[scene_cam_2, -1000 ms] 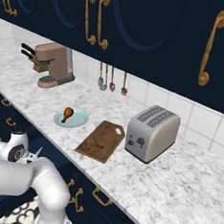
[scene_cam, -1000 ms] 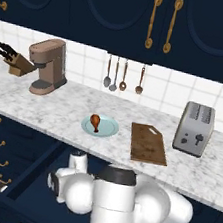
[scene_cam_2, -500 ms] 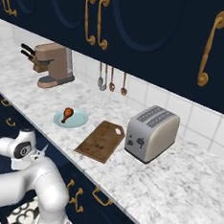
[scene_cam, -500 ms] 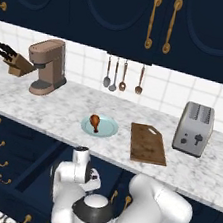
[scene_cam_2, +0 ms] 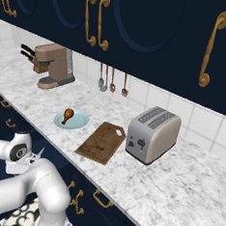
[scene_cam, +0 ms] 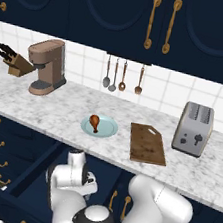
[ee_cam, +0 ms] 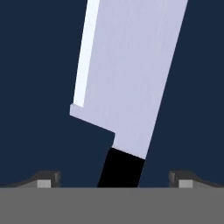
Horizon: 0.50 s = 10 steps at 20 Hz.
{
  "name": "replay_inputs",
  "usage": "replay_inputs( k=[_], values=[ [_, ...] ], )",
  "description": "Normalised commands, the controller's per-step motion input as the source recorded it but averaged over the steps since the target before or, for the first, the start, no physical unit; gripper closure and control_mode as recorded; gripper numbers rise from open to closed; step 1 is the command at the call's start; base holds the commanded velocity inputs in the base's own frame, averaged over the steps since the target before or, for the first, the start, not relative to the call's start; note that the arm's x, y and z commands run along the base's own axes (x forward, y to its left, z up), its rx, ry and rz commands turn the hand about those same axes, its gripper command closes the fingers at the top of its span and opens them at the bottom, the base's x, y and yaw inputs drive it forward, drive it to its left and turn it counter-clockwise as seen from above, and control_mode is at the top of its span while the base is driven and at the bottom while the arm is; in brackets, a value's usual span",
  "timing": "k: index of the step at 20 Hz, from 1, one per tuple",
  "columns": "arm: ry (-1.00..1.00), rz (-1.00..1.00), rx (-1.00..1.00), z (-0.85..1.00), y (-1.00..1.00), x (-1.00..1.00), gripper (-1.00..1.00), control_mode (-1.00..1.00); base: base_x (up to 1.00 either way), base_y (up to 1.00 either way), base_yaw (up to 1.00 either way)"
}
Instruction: Pick up the knife from the drawer and place it on the cutting board. Then place the meat from the plate to the cutting board.
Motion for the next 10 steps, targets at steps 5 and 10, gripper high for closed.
replay_inputs(
  k=[5,10],
  values=[
    [0.00,-0.01,0.00,-0.37,0.54,-0.28,1.00,-1.00,0.00,0.00,0.00],
    [0.00,0.00,0.00,0.00,0.51,-0.27,1.00,-1.00,0.00,0.00,0.00]
  ],
)
